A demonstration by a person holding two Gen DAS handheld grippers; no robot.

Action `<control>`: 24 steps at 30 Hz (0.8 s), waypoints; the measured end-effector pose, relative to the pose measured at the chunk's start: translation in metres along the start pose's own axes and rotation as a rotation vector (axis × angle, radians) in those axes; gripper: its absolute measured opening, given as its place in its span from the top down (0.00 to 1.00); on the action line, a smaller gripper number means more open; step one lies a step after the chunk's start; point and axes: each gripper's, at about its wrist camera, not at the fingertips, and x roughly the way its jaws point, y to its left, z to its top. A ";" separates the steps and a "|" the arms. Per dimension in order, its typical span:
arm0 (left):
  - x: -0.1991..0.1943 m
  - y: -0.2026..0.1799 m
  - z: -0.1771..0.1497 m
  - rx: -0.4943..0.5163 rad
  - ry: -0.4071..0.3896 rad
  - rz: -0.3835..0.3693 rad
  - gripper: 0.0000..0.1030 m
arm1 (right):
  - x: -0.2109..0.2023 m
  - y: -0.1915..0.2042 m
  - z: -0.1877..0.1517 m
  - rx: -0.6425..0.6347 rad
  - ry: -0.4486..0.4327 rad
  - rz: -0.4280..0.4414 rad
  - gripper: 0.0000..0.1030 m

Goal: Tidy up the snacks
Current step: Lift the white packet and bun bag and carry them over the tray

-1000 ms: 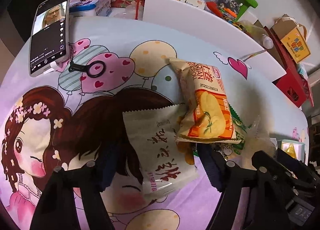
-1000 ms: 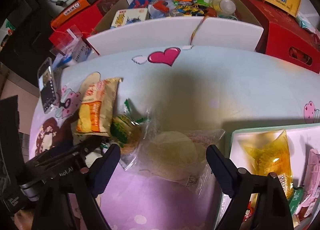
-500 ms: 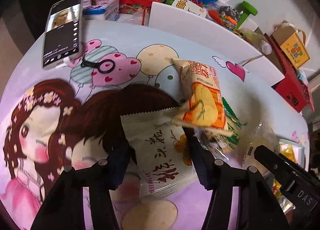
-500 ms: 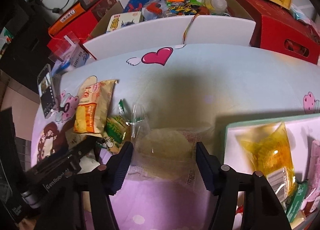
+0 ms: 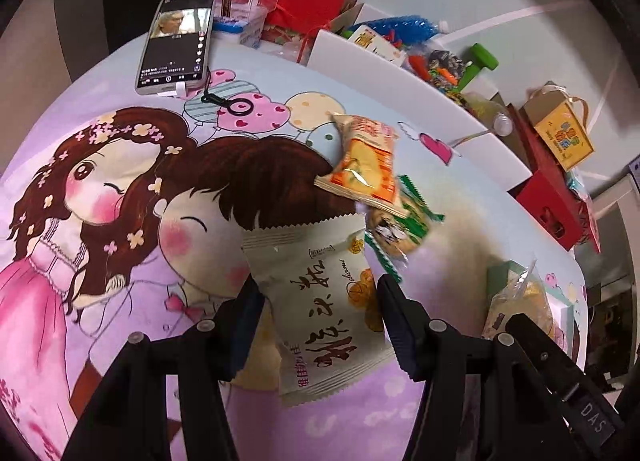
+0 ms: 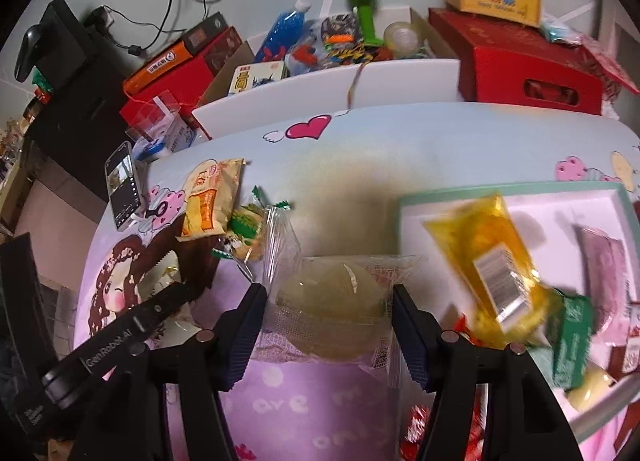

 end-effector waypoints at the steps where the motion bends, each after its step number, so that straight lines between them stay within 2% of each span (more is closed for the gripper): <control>1: -0.001 -0.001 0.000 0.002 -0.004 -0.002 0.42 | -0.002 -0.002 -0.002 0.004 -0.004 0.001 0.36; 15: -0.033 -0.015 0.003 0.039 -0.096 0.011 0.42 | -0.032 -0.019 -0.019 0.016 -0.069 0.036 0.36; 24: -0.050 -0.064 -0.006 0.159 -0.133 -0.031 0.42 | -0.063 -0.055 -0.009 0.089 -0.155 0.028 0.38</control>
